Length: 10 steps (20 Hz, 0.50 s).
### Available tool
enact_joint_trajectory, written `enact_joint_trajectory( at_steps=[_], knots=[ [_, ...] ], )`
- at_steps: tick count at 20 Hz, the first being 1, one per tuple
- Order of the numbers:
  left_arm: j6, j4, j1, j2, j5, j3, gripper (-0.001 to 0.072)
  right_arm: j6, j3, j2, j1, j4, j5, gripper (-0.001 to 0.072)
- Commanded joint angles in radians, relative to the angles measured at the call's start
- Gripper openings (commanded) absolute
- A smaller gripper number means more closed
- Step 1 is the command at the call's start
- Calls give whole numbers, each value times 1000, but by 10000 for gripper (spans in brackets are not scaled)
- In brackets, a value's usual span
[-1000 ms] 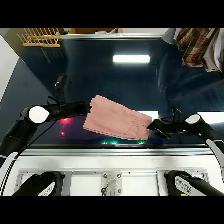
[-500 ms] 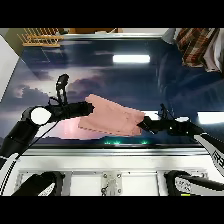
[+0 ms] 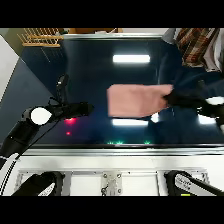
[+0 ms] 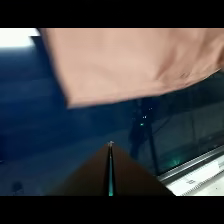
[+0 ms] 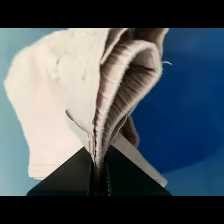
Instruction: Fold the clothes and pants, and hang the long-sleeved shirts on hangers.
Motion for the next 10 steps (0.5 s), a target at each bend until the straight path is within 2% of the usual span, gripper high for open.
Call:
enact_joint_trajectory(
  at_steps=[1, 3, 5, 10],
  knots=[
    [-16, 0, -1, 1, 1, 1, 6, 123, 119, 21, -267, -151, -22, 7],
    [-17, 0, -1, 1, 1, 1, 6, 178, 118, 23, -405, -201, -21, 7],
    [-23, 0, -1, 1, 1, 1, 6, 255, 117, 27, -504, -317, -4, 7],
    [-34, 1, -1, 1, 1, 1, 6, 545, -10, 118, -584, -690, 47, 7]
  ],
)
